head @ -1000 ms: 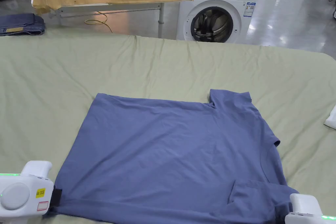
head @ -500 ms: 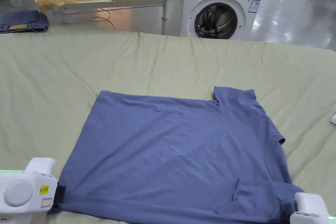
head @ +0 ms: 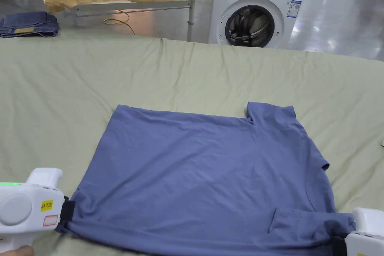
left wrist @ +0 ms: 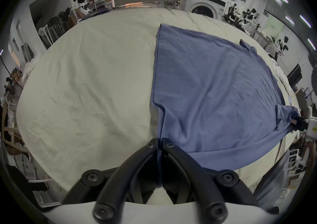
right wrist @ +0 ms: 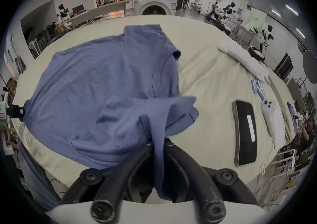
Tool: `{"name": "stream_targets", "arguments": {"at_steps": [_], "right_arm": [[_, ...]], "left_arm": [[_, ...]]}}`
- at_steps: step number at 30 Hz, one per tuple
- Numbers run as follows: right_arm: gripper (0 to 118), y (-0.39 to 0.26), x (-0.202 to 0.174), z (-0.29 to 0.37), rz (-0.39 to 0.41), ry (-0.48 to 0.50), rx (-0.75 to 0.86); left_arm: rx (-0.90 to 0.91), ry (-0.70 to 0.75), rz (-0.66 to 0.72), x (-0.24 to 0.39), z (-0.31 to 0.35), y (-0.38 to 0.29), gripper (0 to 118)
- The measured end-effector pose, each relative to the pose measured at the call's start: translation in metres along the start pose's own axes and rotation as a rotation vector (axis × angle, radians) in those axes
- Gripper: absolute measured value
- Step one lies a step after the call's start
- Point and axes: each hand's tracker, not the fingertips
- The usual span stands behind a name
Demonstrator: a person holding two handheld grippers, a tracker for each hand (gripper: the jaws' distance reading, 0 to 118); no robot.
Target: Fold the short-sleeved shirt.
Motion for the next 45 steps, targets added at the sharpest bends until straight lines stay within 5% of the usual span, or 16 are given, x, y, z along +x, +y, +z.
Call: {"name": "stream_targets", "arguments": {"at_steps": [13,28,32,34,36,38,43,45], "right_arm": [[4,0.126,0.004,-0.018,-0.043,-0.004,0.16],[5,0.188,0.002,-0.144,-0.028,-0.008,0.021],[19,0.192,0.002,-0.156,-0.002,-0.024,0.012],[44,0.191,-0.002,-0.15,-0.002,-0.041,0.012],[61,0.189,-0.002,-0.139,-0.016,-0.057,0.047],[63,0.194,0.0,-0.131,-0.036,-0.042,0.123],[62,0.178,-0.019,-0.082,-0.076,-0.022,0.326],[46,0.168,-0.028,-0.068,-0.086,-0.028,0.416]], "left_arm": [[0.111,-0.034,0.032,-0.001,-0.009,0.137,0],[-0.026,-0.036,0.078,0.0,-0.118,0.191,0],[-0.041,-0.039,0.088,0.001,-0.125,0.192,0],[-0.035,-0.031,0.086,0.003,-0.123,0.191,11],[-0.008,-0.013,0.077,0.004,-0.115,0.189,37],[0.024,-0.016,0.075,0.005,-0.103,0.186,59],[0.228,-0.092,0.064,0.016,-0.064,0.172,59],[0.324,-0.08,0.03,0.027,-0.045,0.157,59]]}}
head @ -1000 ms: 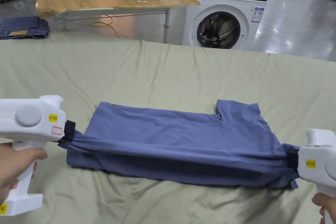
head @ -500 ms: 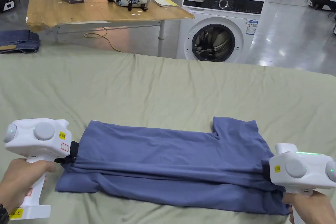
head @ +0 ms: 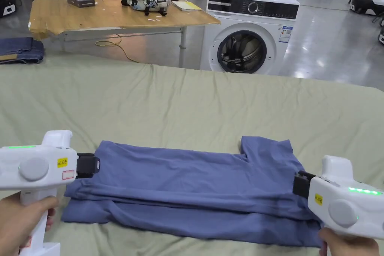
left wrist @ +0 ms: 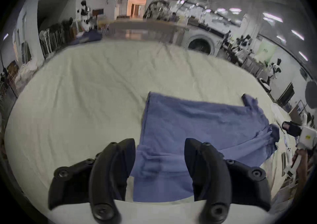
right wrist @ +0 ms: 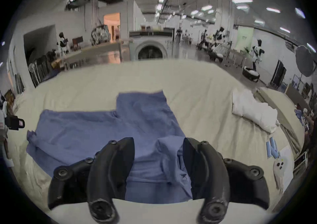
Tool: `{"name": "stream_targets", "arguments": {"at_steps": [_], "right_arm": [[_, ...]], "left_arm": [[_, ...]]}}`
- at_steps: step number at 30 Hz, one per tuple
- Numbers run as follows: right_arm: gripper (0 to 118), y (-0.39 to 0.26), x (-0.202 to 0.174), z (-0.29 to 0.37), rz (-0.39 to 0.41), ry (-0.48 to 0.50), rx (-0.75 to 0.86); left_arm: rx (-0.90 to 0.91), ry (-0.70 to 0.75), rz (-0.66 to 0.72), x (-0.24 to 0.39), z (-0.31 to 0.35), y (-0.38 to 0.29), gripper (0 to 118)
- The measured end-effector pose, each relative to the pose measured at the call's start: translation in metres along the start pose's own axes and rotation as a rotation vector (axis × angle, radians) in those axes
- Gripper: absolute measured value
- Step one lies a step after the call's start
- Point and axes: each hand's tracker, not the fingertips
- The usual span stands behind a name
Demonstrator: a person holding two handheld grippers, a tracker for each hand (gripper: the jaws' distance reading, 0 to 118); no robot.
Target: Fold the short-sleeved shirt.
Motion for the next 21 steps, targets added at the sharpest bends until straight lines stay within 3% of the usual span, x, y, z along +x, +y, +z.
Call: {"name": "stream_targets", "arguments": {"at_steps": [1,2,4,7,10,16,21], "right_arm": [[22,-0.004,-0.004,0.005,-0.003,0.0,0.04],[6,-0.006,-0.009,0.014,-0.002,-0.004,0.074],[3,-0.011,-0.018,0.03,-0.013,0.016,0.126],[0,-0.017,-0.029,0.051,-0.021,0.056,0.155],[0,-0.024,-0.048,0.076,-0.011,0.061,0.198],[0,-0.037,-0.063,0.104,0.002,0.07,0.212],[0,-0.046,-0.058,0.105,0.016,0.08,0.179]], "left_arm": [[0.04,-0.001,-0.022,0.006,0.01,-0.004,59],[0.086,-0.002,-0.039,0.011,0.016,-0.007,53],[0.17,-0.015,-0.079,0.024,0.034,-0.018,50],[0.25,0.039,-0.149,0.044,0.055,-0.031,16],[0.301,0.035,-0.128,0.044,0.063,-0.043,0],[0.27,0.047,-0.11,0.035,0.072,-0.058,0],[0.063,0.065,-0.077,-0.001,0.046,-0.052,0]]}}
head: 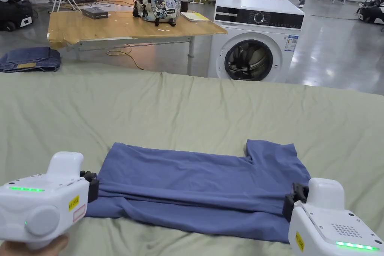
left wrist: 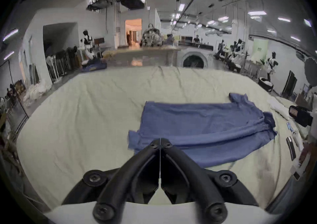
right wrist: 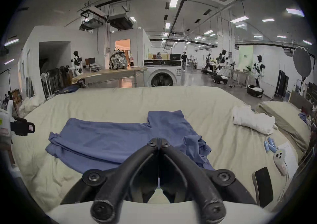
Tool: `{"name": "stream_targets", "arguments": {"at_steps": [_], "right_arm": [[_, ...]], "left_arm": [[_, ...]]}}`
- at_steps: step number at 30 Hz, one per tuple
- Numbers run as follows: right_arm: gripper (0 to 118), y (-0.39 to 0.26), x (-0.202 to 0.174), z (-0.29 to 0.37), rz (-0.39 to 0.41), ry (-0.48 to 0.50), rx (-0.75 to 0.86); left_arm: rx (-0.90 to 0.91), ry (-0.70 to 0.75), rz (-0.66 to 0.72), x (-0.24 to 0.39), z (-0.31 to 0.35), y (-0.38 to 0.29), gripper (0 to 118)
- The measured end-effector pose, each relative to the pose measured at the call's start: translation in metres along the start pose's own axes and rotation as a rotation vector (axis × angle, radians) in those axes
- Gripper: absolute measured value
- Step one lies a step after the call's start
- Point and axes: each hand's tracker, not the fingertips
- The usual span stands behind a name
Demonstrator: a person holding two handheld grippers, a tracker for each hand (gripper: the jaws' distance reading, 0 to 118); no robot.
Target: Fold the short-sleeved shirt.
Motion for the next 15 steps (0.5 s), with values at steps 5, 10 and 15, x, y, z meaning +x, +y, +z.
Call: {"name": "stream_targets", "arguments": {"at_steps": [5,10,15], "right_arm": [[0,-0.009,0.011,-0.002,0.009,-0.012,-0.039],[0,-0.017,0.023,-0.005,0.008,-0.031,-0.067],[0,-0.025,0.034,-0.006,0.009,-0.051,-0.092]], "left_arm": [[-0.215,-0.031,0.098,-0.039,-0.044,0.013,0],[-0.373,-0.028,0.184,-0.063,-0.088,0.022,61],[-0.524,-0.014,0.155,-0.04,-0.097,0.008,71]]}}
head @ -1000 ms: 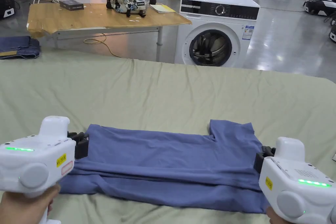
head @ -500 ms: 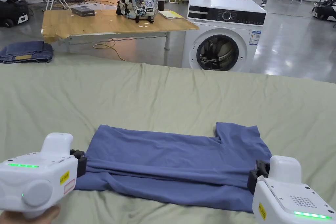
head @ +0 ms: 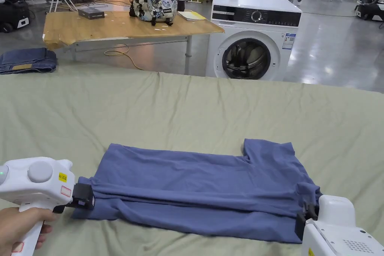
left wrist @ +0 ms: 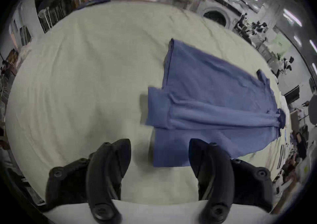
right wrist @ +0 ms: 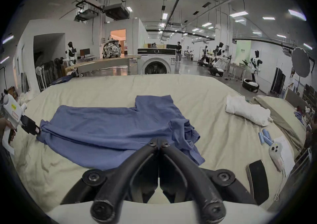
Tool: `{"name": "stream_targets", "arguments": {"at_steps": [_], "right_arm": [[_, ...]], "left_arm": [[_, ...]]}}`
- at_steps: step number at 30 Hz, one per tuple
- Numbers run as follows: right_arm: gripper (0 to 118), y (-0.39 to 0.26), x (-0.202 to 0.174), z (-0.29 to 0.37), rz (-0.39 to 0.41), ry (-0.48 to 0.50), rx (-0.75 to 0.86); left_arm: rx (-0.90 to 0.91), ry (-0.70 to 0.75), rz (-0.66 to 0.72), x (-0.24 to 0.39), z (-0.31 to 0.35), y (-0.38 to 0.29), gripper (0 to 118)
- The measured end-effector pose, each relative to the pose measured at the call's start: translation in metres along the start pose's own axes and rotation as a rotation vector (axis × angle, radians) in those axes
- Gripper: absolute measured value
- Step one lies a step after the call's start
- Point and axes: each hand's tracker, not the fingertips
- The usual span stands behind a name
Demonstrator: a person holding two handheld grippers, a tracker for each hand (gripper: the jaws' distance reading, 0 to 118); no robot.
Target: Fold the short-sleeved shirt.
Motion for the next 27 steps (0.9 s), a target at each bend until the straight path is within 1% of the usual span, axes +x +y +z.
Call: {"name": "stream_targets", "arguments": {"at_steps": [2,4,6,7,9,10,11,12,13,17,21,22,23,24,25,26,27], "right_arm": [[0,-0.003,0.004,-0.002,0.0,-0.004,-0.011],[0,-0.005,0.006,-0.004,-0.002,-0.008,-0.024],[0,-0.008,0.01,-0.005,-0.006,-0.009,-0.036],[0,-0.009,0.012,-0.005,-0.009,-0.012,-0.04],[0,-0.012,0.014,-0.006,-0.01,-0.016,-0.051],[0,-0.013,0.016,-0.008,-0.013,-0.019,-0.058],[0,-0.014,0.018,-0.009,-0.015,-0.021,-0.067],[0,-0.015,0.02,-0.01,-0.016,-0.021,-0.076],[0,-0.018,0.024,-0.018,-0.019,-0.017,-0.087],[0,-0.014,0.036,-0.031,-0.014,-0.015,-0.169],[0,-0.005,0.05,-0.05,0.013,-0.015,-0.246],[8,-0.003,0.055,-0.056,0.021,-0.024,-0.271],[22,-0.001,0.059,-0.062,0.025,-0.03,-0.299],[41,0.002,0.064,-0.069,0.024,-0.023,-0.338],[64,0.001,0.073,-0.077,0.01,-0.001,-0.366],[73,0.001,0.079,-0.083,-0.008,0.005,-0.388],[73,0.0,0.084,-0.09,-0.009,-0.005,-0.418]], "left_arm": [[-0.058,0.045,-0.03,0.015,-0.006,-0.012,71],[-0.015,0.106,-0.117,0.028,-0.009,-0.02,71],[0.009,0.144,-0.123,0.037,-0.006,-0.025,69],[0.017,0.148,-0.142,0.041,-0.004,-0.028,65],[0.03,0.136,-0.206,0.051,-0.001,-0.033,50],[0.033,0.122,-0.243,0.041,-0.003,-0.023,35],[0.029,0.123,-0.269,0.044,0.0,-0.025,19],[0.028,0.114,-0.273,0.045,0.002,-0.027,2],[0.033,0.086,-0.26,0.044,0.005,-0.028,0],[0.074,0.071,-0.197,0.035,0.017,-0.034,0],[0.104,0.071,-0.194,0.034,0.027,-0.04,0],[0.113,0.071,-0.192,0.032,0.028,-0.037,0],[0.118,0.07,-0.187,0.031,0.03,-0.037,0],[0.121,0.065,-0.181,0.03,0.033,-0.037,0],[0.128,0.06,-0.175,0.029,0.035,-0.037,0],[0.137,0.057,-0.172,0.028,0.037,-0.036,0],[0.137,0.053,-0.172,0.027,0.038,-0.037,0]]}}
